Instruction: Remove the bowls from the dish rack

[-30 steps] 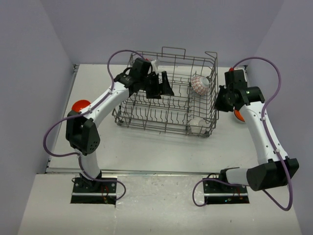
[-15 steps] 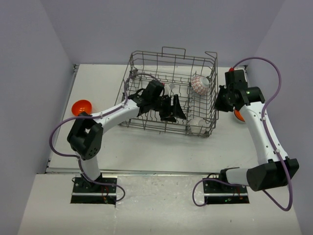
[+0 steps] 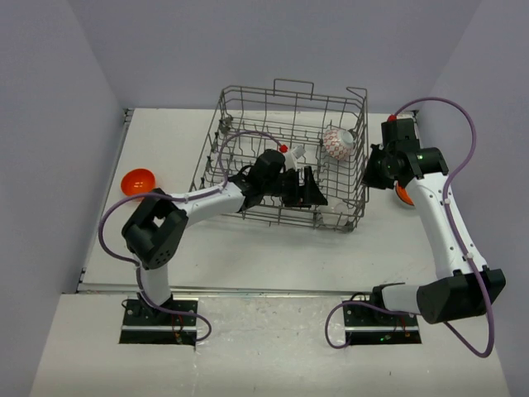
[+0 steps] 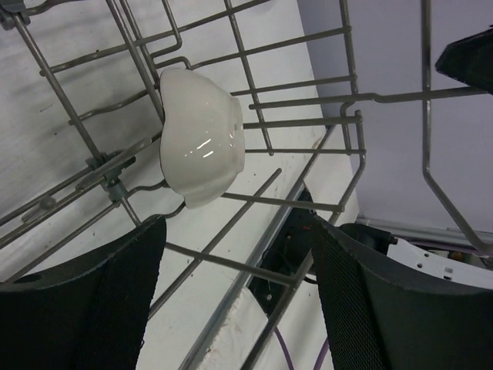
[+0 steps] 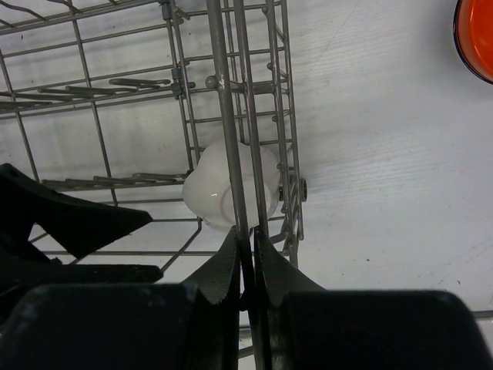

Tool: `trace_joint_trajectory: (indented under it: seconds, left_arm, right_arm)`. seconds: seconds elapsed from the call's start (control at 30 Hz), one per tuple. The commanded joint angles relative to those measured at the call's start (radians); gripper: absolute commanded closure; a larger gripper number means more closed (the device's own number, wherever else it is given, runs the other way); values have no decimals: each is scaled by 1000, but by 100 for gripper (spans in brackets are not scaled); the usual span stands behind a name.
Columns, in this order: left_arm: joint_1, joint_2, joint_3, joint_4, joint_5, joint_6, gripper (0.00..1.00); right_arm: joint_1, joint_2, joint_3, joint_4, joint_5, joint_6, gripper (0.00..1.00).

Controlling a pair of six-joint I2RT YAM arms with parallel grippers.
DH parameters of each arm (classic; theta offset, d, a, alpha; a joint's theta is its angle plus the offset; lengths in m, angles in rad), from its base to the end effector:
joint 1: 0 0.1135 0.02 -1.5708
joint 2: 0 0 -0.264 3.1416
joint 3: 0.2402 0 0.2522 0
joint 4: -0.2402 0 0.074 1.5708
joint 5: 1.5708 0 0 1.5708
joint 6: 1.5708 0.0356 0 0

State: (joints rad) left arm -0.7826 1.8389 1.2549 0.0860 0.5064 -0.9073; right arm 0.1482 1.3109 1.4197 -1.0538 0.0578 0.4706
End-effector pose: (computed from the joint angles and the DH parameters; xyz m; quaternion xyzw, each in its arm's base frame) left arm 0.2855 -0.3082 0.2328 0.0759 0.8385 -0.5130 0.1673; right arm 0.2508 0.0354 0.3661 0.1614 0.9373 0.0675 0.3015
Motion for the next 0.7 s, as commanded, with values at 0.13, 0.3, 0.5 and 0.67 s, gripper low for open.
trace_joint_trajectory:
  seconds: [0.13, 0.3, 0.5, 0.67]
  left_arm:
    - [-53, 86, 74, 55, -126, -34, 23]
    - [-56, 108, 103, -5, -195, -38, 23]
    - [-60, 148, 123, 8, -195, -56, 23]
    - [-67, 210, 175, 26, -167, -79, 23]
  right_arm:
    - [-1, -30, -1, 37, -19, 30, 100]
    - [-1, -38, -4, 37, -24, 23, 100]
    - [-1, -41, 2, 38, -35, 23, 100]
    - [-1, -44, 15, 32, -26, 20, 100]
